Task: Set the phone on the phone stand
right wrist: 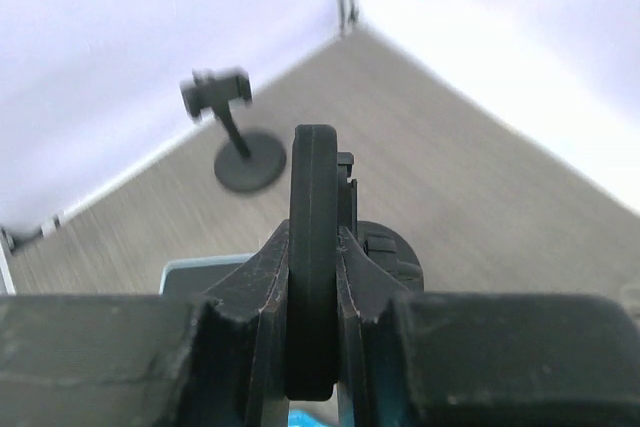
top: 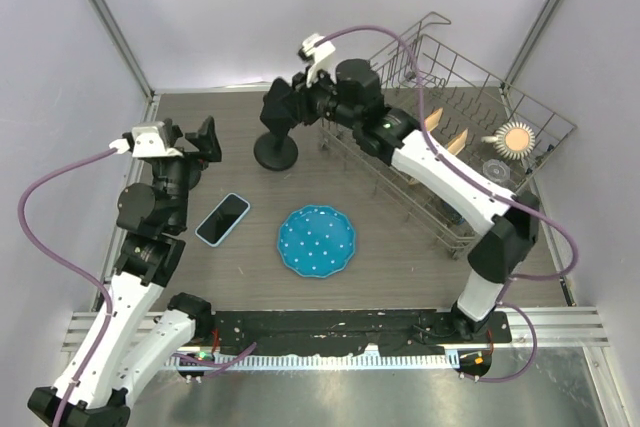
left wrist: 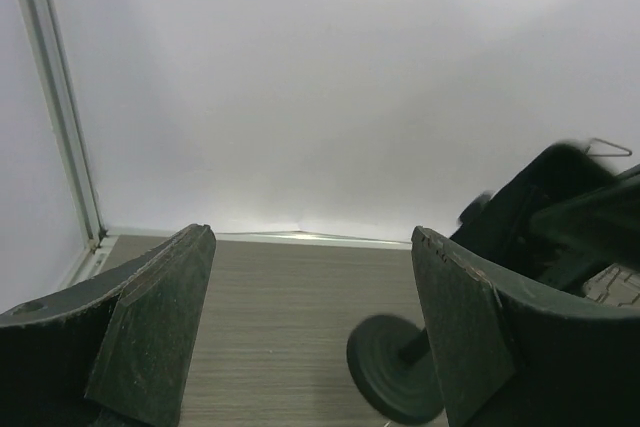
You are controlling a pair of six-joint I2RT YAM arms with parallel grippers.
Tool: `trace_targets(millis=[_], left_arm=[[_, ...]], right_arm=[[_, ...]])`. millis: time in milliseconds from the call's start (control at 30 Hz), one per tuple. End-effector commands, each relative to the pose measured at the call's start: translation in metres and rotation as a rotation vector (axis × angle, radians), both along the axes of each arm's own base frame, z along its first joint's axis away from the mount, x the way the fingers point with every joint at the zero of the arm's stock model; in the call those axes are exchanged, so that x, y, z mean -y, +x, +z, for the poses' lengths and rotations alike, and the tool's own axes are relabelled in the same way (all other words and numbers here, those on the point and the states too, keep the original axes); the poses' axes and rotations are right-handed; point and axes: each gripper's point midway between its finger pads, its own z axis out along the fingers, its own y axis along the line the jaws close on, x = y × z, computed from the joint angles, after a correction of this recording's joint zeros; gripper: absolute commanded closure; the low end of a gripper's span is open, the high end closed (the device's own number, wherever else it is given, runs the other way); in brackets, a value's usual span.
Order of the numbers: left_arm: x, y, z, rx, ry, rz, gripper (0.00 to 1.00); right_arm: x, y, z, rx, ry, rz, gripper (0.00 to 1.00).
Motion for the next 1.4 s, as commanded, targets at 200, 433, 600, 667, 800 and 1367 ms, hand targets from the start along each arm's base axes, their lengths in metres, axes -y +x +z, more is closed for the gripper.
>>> trace_targets(millis=[200,433,600,667,800,1367], left_arm=[[-0.008,-0.012,0.02,0.075,-0.065,0.023,0.16],[0.005,-0.019,0.025,0.084,-0.071,-0.04,0.16],[0.013,-0.02,0.026,0.084,-0.071,-0.071,0.15],[0.016,-0.022,0.026,0.086,-0.071,-0.086,0.15],[0.023,-0.021,0.024,0.079,-0.067,-0.109,0.15],[0.051,-0.024,0.02,0.053,-0.017,-0.197,0.15]], right_arm=[[0.151,-0.077,0.266,0.52,0.477,-0.407,0.99],[0.283,-0.124,0.286,0.567,0.398,-0.766,0.99],[0.367,-0.146,0.276,0.502,0.273,-1.083,1.0],[0.403,-0.153,0.261,0.453,0.141,-1.287,1.0],[0.438,-0.167,0.233,0.341,-0.054,-1.552,1.0],[0.448,-0.133,0.149,0.266,-0.207,-1.75,1.0]])
